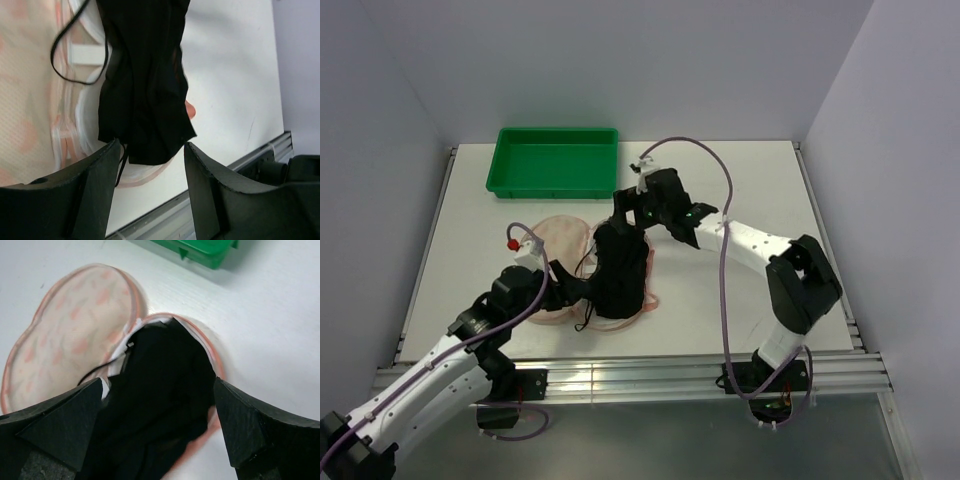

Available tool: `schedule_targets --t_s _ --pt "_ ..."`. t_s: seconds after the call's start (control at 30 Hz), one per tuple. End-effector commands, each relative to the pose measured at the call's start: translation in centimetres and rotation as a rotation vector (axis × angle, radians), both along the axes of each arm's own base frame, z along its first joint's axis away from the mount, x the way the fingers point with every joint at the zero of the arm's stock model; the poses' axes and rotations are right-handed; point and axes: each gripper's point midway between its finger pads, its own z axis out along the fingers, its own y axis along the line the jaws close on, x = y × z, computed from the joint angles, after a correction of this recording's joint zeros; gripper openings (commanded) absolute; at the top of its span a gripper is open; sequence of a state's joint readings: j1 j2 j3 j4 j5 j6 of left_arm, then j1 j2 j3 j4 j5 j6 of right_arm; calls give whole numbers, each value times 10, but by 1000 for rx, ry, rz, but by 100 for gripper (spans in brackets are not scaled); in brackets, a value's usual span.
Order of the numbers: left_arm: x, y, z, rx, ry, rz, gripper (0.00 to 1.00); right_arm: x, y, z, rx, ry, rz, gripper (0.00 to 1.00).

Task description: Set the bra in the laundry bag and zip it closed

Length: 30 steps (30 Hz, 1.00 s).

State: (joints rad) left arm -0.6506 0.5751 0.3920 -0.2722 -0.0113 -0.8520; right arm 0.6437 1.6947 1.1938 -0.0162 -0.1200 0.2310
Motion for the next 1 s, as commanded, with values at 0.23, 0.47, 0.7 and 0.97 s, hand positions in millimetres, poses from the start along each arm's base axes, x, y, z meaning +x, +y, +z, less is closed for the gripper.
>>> schedule_targets --t_s 0.23,0.47,0.7,0.97 --pt "-13 -43 -18 -34 74 -159 62 -46 -30 41 168 -69 -65 97" --pt "-6 -40 -44 32 118 -103 58 -79 -30 17 202 -10 -30 91" --pt "-1 -15 -45 61 97 36 45 -91 -32 11 183 -8 -14 90" --pt "12 -12 -53 83 81 91 59 -98 -31 13 192 -6 2 90"
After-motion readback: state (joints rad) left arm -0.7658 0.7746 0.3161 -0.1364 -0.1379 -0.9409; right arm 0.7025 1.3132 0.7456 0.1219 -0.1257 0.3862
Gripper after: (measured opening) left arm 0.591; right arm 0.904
